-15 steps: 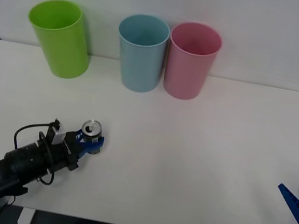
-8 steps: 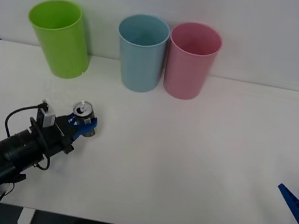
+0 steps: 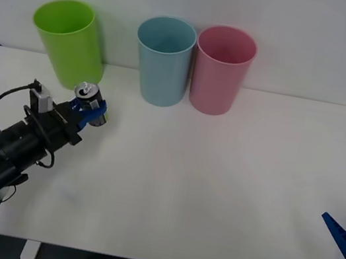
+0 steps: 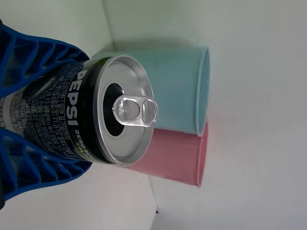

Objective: Grasp the object on the table and drop it into the matching bin: aluminum can to the light blue bin, PET bottle to the pink bin.

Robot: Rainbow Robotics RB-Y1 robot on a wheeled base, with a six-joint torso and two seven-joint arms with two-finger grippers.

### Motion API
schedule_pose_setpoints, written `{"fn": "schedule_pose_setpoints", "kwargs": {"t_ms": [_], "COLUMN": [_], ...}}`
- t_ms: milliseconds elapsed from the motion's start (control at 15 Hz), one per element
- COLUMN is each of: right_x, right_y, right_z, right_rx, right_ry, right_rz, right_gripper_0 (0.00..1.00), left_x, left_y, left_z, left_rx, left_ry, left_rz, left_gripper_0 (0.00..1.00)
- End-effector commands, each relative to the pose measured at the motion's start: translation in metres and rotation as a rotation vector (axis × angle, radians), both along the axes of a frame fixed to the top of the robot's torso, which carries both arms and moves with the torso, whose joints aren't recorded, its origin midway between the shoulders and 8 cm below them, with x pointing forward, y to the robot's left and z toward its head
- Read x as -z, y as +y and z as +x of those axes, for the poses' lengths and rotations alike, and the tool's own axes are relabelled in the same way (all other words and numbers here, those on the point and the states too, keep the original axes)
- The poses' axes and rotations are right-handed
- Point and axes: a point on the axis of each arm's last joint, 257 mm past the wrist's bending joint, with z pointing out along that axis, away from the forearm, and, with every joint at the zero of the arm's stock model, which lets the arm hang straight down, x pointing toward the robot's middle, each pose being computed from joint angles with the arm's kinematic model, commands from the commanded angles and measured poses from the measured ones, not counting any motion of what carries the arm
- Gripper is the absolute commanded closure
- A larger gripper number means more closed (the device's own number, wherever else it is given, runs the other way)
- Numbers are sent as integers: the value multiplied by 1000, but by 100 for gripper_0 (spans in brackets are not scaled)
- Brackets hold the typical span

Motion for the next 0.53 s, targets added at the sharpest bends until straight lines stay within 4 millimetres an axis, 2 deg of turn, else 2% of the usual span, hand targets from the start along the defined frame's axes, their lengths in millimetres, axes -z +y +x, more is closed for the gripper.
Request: {"fn": "schedule_pose_setpoints", "kwargs": {"t_ms": [67,333,533], "right_x": [0,0,0], "right_y": [0,0,0], "right_z": [0,0,0], "right_rx": [0,0,0], "right_ry": [0,0,0], "right_rz": [0,0,0], "right_gripper_0": [0,0,0], "left_x": [-28,-66,-101], "left_y": [0,-9,-21], "left_z": [11,25,44], "left_rx": [-15,23,27], "left_ry": [-4,-21,-56], "left_rz": [-27,-54,-52], "left_gripper_0": [100,100,99]}}
